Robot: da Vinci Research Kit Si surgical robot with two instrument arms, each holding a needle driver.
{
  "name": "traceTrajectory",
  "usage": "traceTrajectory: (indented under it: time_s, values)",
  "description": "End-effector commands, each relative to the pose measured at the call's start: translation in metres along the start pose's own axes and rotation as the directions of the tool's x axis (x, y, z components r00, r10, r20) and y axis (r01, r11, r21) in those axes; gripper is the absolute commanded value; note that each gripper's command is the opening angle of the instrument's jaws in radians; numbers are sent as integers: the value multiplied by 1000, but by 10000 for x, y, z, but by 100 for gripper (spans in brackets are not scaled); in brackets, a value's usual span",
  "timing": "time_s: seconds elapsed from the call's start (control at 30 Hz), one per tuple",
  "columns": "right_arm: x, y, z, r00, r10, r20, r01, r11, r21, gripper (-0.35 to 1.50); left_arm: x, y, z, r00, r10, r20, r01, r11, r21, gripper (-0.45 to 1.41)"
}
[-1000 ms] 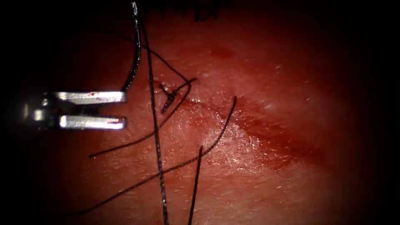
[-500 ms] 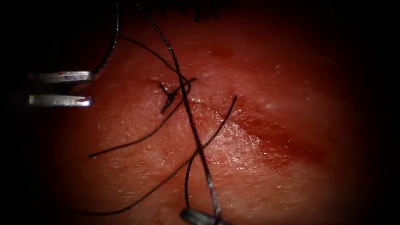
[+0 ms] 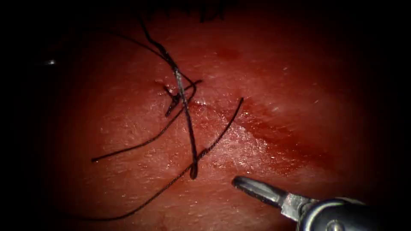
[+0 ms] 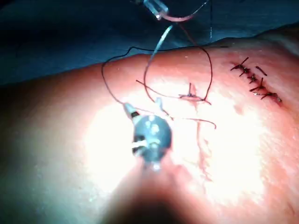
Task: Wound Closure
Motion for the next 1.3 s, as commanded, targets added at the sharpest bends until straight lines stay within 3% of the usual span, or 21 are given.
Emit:
traceTrajectory:
  time_s: [0.03,0.1,0.33,0.53,0.7,0.73,0.77,0.8,0.83,0.97,1.3]
  values:
    - [-18,4,18,1000,-5,18,5,1000,-3,135,-3,2,9,1000,2,-3,-2,1000,-5,-45]
    - [-32,11,35,998,-14,58,16,999,-30,135,-3,4,12,1000,2,-6,-2,1000,-9,-45]
    - [-65,29,74,996,-23,86,32,994,-106,135,-4,5,12,1000,2,-6,-2,1000,-8,-45]
    - [-71,41,92,997,15,76,-1,983,-182,125,-4,6,12,1000,-3,-7,3,1000,-9,-45]
    - [-106,46,95,990,18,141,13,975,-223,103,-4,6,12,1000,-3,-9,3,1000,-11,-45]
    - [-110,47,92,988,26,150,10,972,-235,96,-4,7,12,1000,-3,-9,3,1000,-11,-45]
    - [-115,47,85,987,39,155,-3,974,-226,61,-4,7,12,1000,-3,-9,3,1000,-11,-45]
    - [-116,45,80,985,41,170,-5,979,-206,2,-4,7,12,1000,-3,-9,2,1000,-11,-45]
    - [-116,43,76,984,42,175,-8,982,-191,-35,-4,7,12,1000,-2,-9,2,1000,-11,-45]
    - [-102,33,63,983,90,163,-58,980,-188,-35,-5,7,12,1000,-2,-10,2,1000,-14,-45]
    - [-29,-19,36,987,123,102,-107,983,-149,-35,-7,8,14,1000,-5,-10,5,1000,-12,-45]
